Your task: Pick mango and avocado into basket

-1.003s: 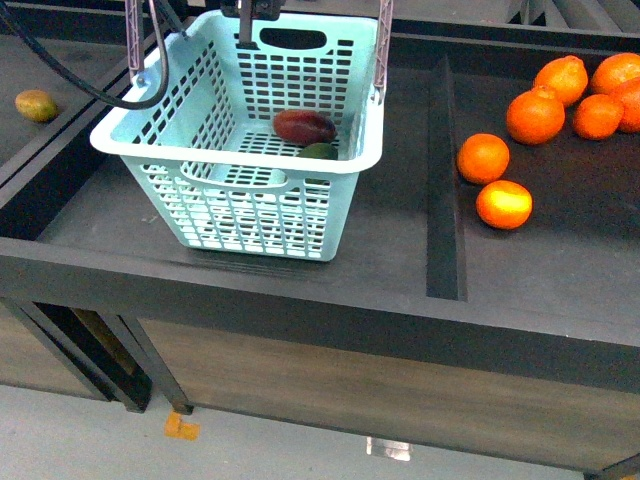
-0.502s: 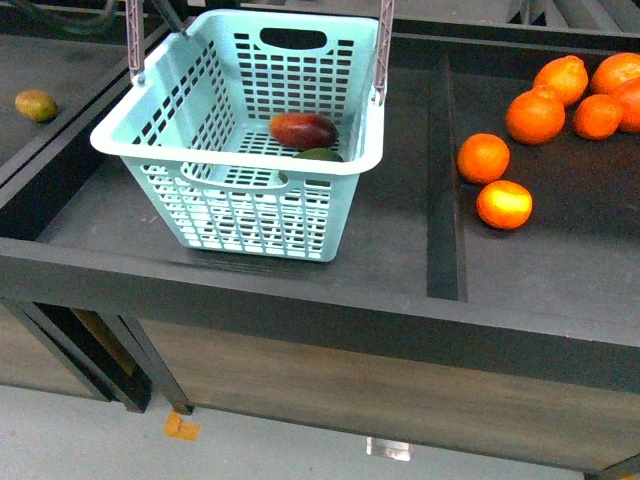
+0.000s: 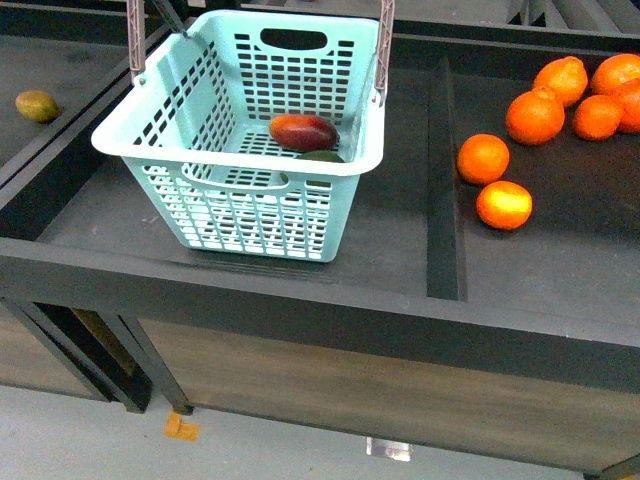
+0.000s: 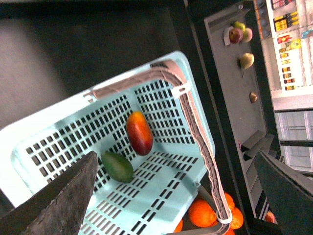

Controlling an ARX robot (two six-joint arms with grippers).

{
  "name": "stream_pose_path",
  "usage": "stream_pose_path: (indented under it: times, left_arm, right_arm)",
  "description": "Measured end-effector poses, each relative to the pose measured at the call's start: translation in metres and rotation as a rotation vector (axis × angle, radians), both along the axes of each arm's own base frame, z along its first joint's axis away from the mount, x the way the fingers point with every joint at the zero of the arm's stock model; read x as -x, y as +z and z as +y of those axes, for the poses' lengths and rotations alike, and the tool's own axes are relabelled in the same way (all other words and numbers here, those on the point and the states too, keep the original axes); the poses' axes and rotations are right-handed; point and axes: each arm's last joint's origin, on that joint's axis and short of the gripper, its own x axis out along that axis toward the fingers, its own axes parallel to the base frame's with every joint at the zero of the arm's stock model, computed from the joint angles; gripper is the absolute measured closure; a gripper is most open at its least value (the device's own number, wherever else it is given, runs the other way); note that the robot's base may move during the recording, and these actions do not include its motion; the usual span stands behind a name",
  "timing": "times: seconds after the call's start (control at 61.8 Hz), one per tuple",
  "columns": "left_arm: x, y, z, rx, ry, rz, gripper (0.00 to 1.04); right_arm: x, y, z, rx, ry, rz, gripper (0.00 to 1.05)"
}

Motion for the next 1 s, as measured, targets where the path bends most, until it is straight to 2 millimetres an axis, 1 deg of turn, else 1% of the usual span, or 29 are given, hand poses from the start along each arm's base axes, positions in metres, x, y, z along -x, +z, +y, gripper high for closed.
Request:
stream_pose_path:
  times: [0.146, 0.162, 0.243, 0.291, 0.307, 0.324, 0.356, 0.372, 0.388, 0.453, 0.469, 0.502, 0.534, 0.615, 0.631, 0.68, 0.712, 1.003]
  left_arm:
    - [0.053, 0.008, 0.053, -0.098, 0.081, -0.003, 0.07]
    - [0.056, 0.008, 0.055, -0.104, 0.085, -0.002, 0.07]
    - [0.083, 0.014, 0.078, -0.148, 0.129, -0.006, 0.07]
    - [0.094, 0.018, 0.084, -0.166, 0.145, -0.016, 0.07]
    - [0.096, 0.019, 0.086, -0.194, 0.106, -0.033, 0.09]
    - [0.099, 0.019, 0.088, -0.211, 0.063, -0.086, 0.12]
    - [0.104, 0.017, 0.086, -0.310, -0.101, -0.202, 0.20]
    - [0.109, 0.012, 0.084, -0.390, -0.190, -0.281, 0.25]
    - [0.115, 0.006, 0.082, -0.518, -0.267, -0.335, 0.30]
    - [0.132, -0.012, 0.076, -0.783, -0.356, -0.398, 0.45]
    - [0.137, -0.016, 0.074, -0.819, -0.365, -0.402, 0.48]
    - [0.149, -0.027, 0.073, -0.926, -0.385, -0.393, 0.59]
    - [0.160, -0.036, 0.072, -0.975, -0.391, -0.384, 0.70]
    - [0.176, -0.051, 0.064, -1.016, -0.390, -0.362, 0.88]
    - [0.181, -0.054, 0.062, -1.023, -0.401, -0.363, 0.94]
    - [0.189, -0.061, 0.060, -1.028, -0.412, -0.365, 1.03]
    - [0.195, -0.065, 0.060, -1.033, -0.415, -0.364, 1.02]
    - [0.235, -0.090, 0.059, -1.039, -0.410, -0.369, 1.02]
  right_arm:
    - [0.000, 0.000, 0.000, 0.000, 0.000, 0.000, 0.08]
    - [0.000, 0.000, 0.000, 0.000, 0.000, 0.000, 0.08]
    - [0.000, 0.000, 0.000, 0.000, 0.000, 0.000, 0.08]
    - [0.000, 0.000, 0.000, 0.000, 0.000, 0.000, 0.08]
    - [0.000, 0.000, 0.000, 0.000, 0.000, 0.000, 0.08]
    - [0.000, 0.000, 0.000, 0.000, 0.000, 0.000, 0.08]
    - [0.000, 0.000, 0.000, 0.000, 0.000, 0.000, 0.08]
    - [0.000, 0.000, 0.000, 0.000, 0.000, 0.000, 0.08]
    - [0.000, 0.000, 0.000, 0.000, 0.000, 0.000, 0.08]
    - [0.000, 0.000, 0.000, 0.000, 0.000, 0.000, 0.08]
    - [0.000, 0.000, 0.000, 0.000, 0.000, 0.000, 0.08]
    - [0.000, 0.000, 0.000, 0.000, 0.000, 0.000, 0.08]
    - [0.000, 0.000, 0.000, 0.000, 0.000, 0.000, 0.08]
    - [0.000, 0.000, 0.000, 0.000, 0.000, 0.000, 0.08]
    - [0.000, 0.000, 0.000, 0.000, 0.000, 0.000, 0.08]
    - [0.000, 0.000, 0.000, 0.000, 0.000, 0.000, 0.08]
    - [0.000, 0.000, 0.000, 0.000, 0.000, 0.000, 0.08]
    - [0.000, 0.000, 0.000, 0.000, 0.000, 0.000, 0.08]
